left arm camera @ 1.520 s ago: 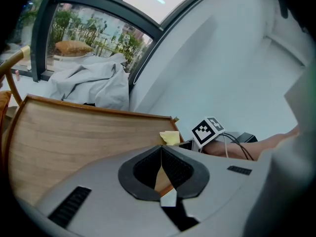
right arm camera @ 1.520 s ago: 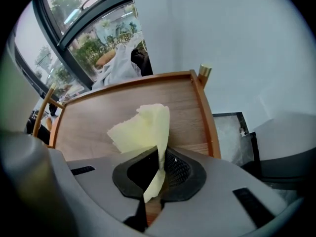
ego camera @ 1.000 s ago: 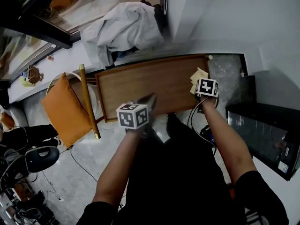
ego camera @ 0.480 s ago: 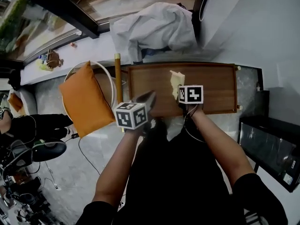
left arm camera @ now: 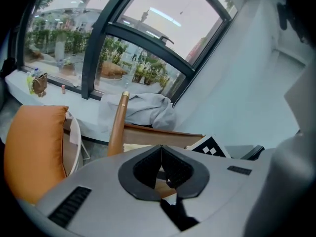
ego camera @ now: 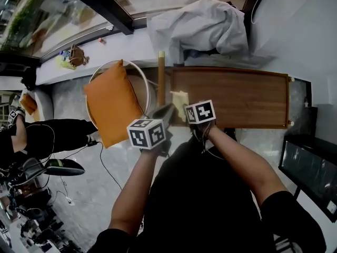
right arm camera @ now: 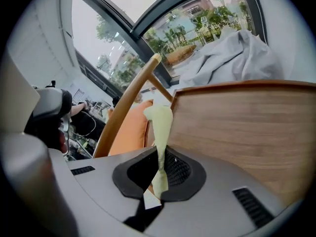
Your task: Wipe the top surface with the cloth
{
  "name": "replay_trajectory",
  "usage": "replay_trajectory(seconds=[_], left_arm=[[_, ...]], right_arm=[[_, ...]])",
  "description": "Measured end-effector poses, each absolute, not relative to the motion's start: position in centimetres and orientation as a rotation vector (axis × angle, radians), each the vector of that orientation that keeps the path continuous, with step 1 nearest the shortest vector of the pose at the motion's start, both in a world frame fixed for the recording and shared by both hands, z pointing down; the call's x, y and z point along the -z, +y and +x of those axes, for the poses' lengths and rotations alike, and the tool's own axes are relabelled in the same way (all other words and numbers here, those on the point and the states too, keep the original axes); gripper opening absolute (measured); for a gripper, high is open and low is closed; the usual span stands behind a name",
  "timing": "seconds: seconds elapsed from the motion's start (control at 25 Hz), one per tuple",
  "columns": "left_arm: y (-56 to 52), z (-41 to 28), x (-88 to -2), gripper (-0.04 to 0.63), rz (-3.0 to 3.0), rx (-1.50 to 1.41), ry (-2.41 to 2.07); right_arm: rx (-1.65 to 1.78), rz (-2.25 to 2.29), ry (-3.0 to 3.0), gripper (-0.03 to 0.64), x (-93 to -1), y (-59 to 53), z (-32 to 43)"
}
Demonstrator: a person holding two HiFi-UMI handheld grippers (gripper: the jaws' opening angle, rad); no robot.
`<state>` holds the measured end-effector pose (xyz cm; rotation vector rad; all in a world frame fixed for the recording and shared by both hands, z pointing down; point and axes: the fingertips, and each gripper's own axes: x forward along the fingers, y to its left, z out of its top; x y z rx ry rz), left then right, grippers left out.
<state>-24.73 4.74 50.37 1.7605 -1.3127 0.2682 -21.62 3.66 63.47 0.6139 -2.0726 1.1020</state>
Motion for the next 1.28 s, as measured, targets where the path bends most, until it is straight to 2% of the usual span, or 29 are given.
replay_trajectory(seconds=[0.2, 0.48, 0.88, 1.28], left_arm=[[6.5, -26.0, -51.2, 0.012, 1.733, -0.270, -1.324], [7.8, -26.0, -51.5, 0.012, 1.718, -0.269, -1.321], [7.4, -22.3, -51.9, 0.012, 1.721, -0.282, -1.294], [5.2, -14.9, -53.2, 0.012, 1.745, -0.305, -1.202]], right_arm=[[-1.115, 0.531, -2.043, 0.032, -66.1, 5.9, -23.8], [-1.006, 0.540, -1.980, 0.032, -69.1, 5.9, -22.8], [-0.930, 0.576, -1.905, 0.033, -70.2, 4.8, -16.8], [-0.945, 0.665, -1.836, 0.034, -70.1, 1.3, -7.0]])
